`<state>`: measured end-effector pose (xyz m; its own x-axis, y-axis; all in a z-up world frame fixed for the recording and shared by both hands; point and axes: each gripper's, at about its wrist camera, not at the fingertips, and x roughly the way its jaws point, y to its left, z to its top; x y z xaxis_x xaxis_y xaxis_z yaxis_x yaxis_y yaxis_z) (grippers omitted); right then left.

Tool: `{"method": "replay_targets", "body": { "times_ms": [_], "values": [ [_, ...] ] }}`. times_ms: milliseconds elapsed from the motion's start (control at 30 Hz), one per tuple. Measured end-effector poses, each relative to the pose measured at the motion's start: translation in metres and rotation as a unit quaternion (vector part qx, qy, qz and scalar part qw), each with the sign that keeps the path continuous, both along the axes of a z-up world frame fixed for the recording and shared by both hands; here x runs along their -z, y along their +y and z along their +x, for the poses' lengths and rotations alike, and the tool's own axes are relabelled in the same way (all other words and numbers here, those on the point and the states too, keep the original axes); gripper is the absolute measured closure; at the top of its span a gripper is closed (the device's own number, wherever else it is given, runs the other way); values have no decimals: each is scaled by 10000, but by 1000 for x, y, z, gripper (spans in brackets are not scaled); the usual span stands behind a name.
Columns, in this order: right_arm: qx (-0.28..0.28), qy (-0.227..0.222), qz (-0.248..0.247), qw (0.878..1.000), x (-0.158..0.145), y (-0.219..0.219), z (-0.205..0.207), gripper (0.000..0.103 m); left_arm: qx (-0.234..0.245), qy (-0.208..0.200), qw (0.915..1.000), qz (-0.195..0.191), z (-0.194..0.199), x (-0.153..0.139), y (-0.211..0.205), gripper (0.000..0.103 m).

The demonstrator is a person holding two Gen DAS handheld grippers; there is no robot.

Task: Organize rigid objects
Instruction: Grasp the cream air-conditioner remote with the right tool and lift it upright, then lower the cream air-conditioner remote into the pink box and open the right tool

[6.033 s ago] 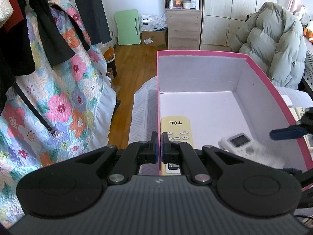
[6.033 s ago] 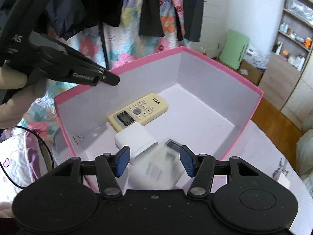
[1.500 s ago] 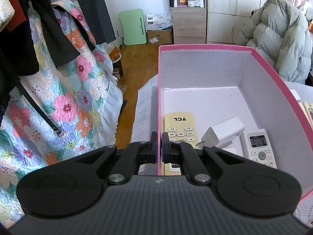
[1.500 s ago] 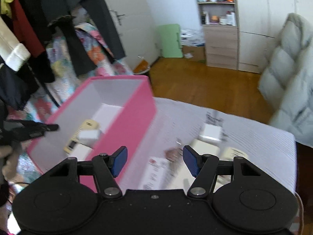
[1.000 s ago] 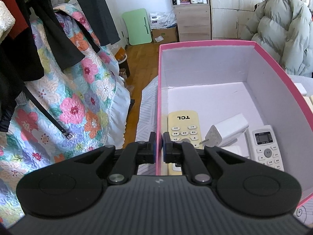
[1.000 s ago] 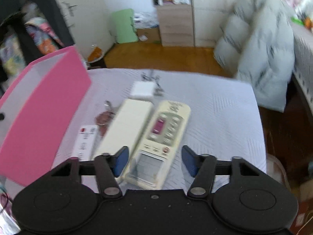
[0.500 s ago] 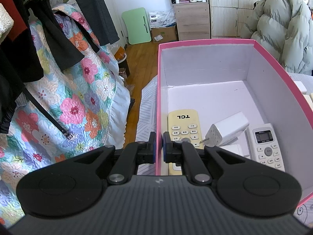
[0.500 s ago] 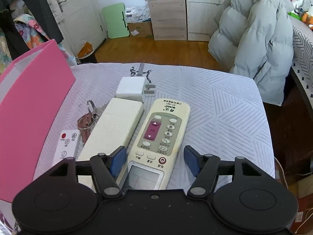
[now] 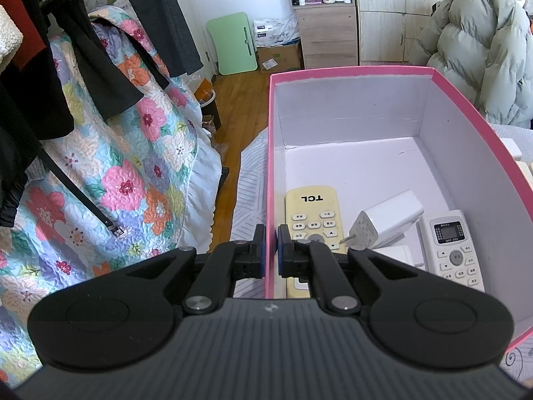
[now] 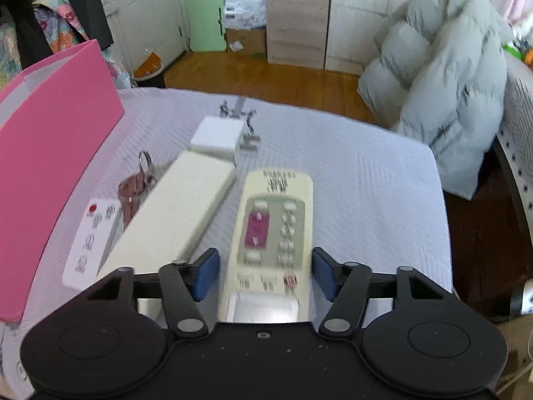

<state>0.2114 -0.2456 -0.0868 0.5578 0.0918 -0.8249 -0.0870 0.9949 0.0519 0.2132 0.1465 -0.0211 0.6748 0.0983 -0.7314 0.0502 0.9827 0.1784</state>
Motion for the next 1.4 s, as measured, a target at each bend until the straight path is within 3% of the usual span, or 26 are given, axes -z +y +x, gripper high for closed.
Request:
{"method": "replay_targets", "body": {
  "times_ms": [67,333,833,1033,1167,1400],
  "values": [
    [45,-122,1,9999,1,-1,5,45,10,-4,10000,-4,0,0,0,98],
    [418,-418,464,9972,-9,-17,-11,45,26,19,10000,11,-2,2,-2,98],
    [238,-1399,668,9876,-68,7,-49,45,6,-3,9999,-164,-1,1,3,98],
    [-204,-1964,836,9767,-111,32,-58,45,15,9,9997,-246,-2,0,3,98],
    [-750,-2160,1313,9646,-139,53,-59,45,16,-14,9996,-269,-3,0,3,98],
    [-1765,-1921,1841,9476,-141,106,-52,45,34,-19,9994,-343,-2,-2,9,98]
  ]
}}
